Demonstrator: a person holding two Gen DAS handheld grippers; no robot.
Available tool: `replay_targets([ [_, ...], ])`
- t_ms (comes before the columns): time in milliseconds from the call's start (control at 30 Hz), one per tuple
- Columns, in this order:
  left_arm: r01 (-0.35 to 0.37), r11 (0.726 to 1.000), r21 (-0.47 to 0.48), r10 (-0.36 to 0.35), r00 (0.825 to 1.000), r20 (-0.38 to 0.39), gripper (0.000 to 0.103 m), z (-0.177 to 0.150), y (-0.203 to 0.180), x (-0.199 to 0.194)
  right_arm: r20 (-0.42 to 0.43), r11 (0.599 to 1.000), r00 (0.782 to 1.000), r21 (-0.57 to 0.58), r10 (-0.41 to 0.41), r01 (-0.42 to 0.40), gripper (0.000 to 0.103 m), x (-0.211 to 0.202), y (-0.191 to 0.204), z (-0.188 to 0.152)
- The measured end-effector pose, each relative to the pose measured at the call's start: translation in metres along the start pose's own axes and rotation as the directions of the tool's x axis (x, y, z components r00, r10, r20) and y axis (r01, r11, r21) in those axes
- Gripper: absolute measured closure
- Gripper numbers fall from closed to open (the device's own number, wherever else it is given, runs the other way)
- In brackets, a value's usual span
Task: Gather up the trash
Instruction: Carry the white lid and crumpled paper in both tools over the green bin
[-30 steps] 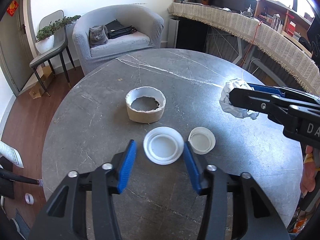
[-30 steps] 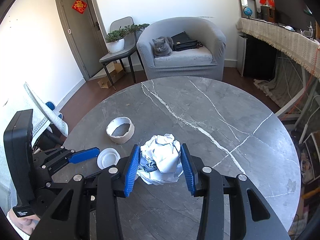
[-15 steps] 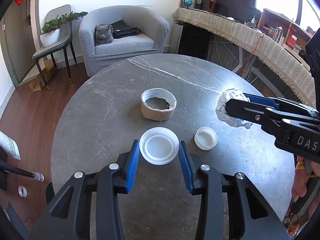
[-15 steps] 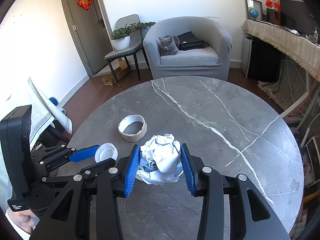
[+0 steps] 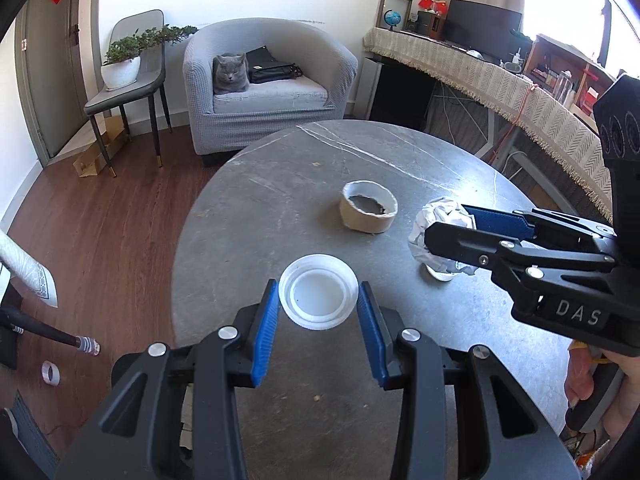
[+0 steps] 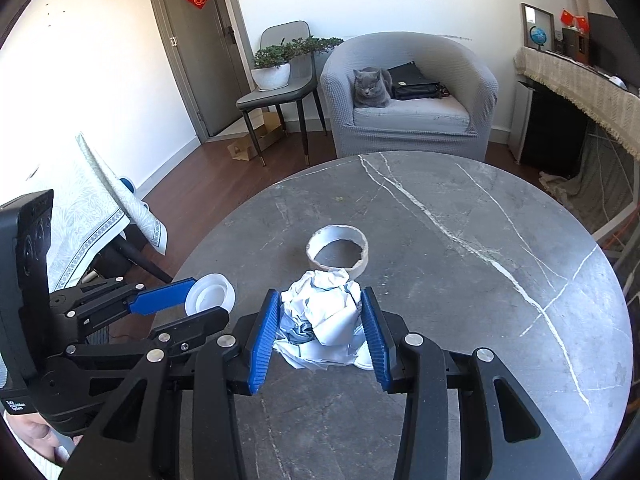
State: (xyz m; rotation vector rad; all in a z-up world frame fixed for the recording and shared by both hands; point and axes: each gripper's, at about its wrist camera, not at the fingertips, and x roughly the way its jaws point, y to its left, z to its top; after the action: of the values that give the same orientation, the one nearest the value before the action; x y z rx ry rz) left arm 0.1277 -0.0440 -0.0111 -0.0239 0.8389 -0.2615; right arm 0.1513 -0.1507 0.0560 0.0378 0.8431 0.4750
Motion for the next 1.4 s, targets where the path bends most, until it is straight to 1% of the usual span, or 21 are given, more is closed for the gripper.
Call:
replay_targets([
  [400,-0.024,0.999,-0.046,0.025,1.000,0.013,0.061,-0.013,0.035,-0.033,-0.016,0.998,0.999,-0.055,0.042,-0.043,0.061,0.006,0.037,-0.006],
  [500,-0.015,0.997,-0.069,0.016,1.000,0.011,0.061,-0.016,0.044,-0.037,-0.017,0.996,0.998,-0.067,0.058,-0.059,0.061,0.007,0.046,-0.006],
  [800,-0.025,0.993,-0.112,0.026,1.000,0.010,0.061,-0.023,0.072,-0.048,-0.030,0.989,0.995,-0.111,0.098,-0.100,0.061,0.016,0.071,-0.003],
  [1200,-0.052,0.982,-0.181,0.051,0.999,-0.011,0.061,-0.036,0.117,-0.062,-0.054,0.974,0.988,-0.172,0.143,-0.150,0.061,0.035,0.110,-0.001],
  [1400,-0.055,0.971,-0.231,0.043,0.998,-0.056,0.061,-0.052,0.146,-0.058,-0.064,0.964,0.984,-0.200,0.164,-0.173,0.061,0.043,0.131,0.001],
])
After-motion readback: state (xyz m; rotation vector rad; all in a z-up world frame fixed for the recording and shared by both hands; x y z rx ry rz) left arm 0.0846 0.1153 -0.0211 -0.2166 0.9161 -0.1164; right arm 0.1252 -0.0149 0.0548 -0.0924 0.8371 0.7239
